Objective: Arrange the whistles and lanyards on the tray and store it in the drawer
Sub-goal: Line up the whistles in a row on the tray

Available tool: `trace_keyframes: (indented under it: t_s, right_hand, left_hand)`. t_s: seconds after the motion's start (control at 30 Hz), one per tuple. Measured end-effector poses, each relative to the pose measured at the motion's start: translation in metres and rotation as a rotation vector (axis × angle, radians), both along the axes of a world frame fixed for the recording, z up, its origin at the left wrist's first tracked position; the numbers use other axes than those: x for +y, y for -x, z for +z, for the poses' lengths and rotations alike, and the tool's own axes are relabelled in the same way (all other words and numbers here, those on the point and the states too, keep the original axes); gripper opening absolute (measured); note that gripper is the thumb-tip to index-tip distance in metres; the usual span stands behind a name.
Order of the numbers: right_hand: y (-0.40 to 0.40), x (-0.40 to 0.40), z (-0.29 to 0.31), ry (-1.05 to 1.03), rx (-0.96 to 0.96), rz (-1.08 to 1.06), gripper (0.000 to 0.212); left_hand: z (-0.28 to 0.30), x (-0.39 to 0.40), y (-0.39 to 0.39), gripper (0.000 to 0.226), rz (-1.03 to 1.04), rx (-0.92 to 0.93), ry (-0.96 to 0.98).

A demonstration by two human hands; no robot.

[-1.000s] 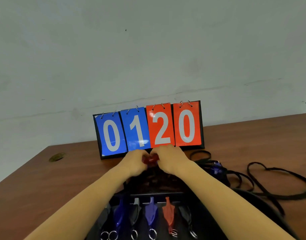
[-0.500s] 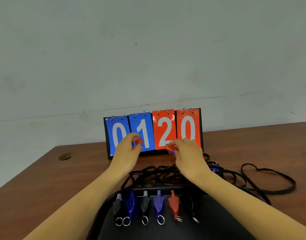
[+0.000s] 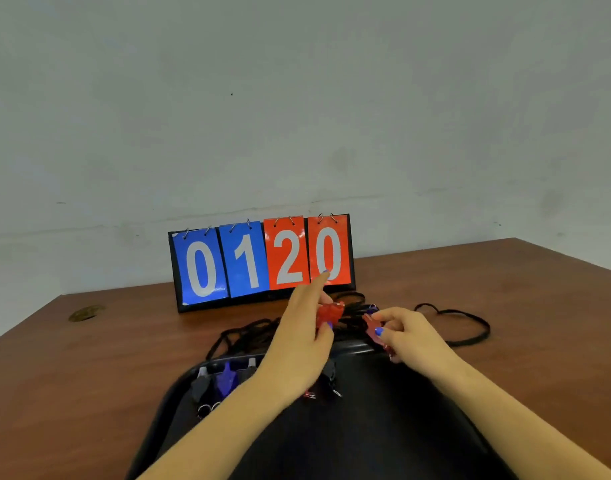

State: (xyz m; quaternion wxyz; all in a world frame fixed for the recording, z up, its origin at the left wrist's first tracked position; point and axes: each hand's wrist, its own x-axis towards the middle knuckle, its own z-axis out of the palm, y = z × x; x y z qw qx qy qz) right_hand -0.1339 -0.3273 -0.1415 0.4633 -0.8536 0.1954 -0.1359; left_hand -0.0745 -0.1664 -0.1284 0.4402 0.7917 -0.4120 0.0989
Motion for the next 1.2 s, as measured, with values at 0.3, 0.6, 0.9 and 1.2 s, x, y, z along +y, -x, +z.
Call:
trace_keyframes:
  t_s: [0.3,0.6,0.9,1.2]
  right_hand:
    - [0.001,-0.004,-0.004,-0.045,-0.017,-0.023,0.015]
    - [0.001,-0.009,-0.007,0.198,-0.021,-0.064,0.028]
    - [0.005,-0.011,-0.001,0.304,0.107,-0.008,0.03]
    - [0.009,-0.012,0.0,0.318,0.104,-0.008,0.032]
  left_hand:
    - [-0.021,-0.007,0.014,0.036,-0.097,-0.213,-0.18]
    - [-0.035,-0.01,0.024,0.054,-0.169,-0.58,-0.36]
    - [-0.042,-0.012,0.022,0.043,-0.218,-0.441,-0.412]
    - [-0.034,-0.004,0.027,0.042,-0.093,-0.486,-0.379]
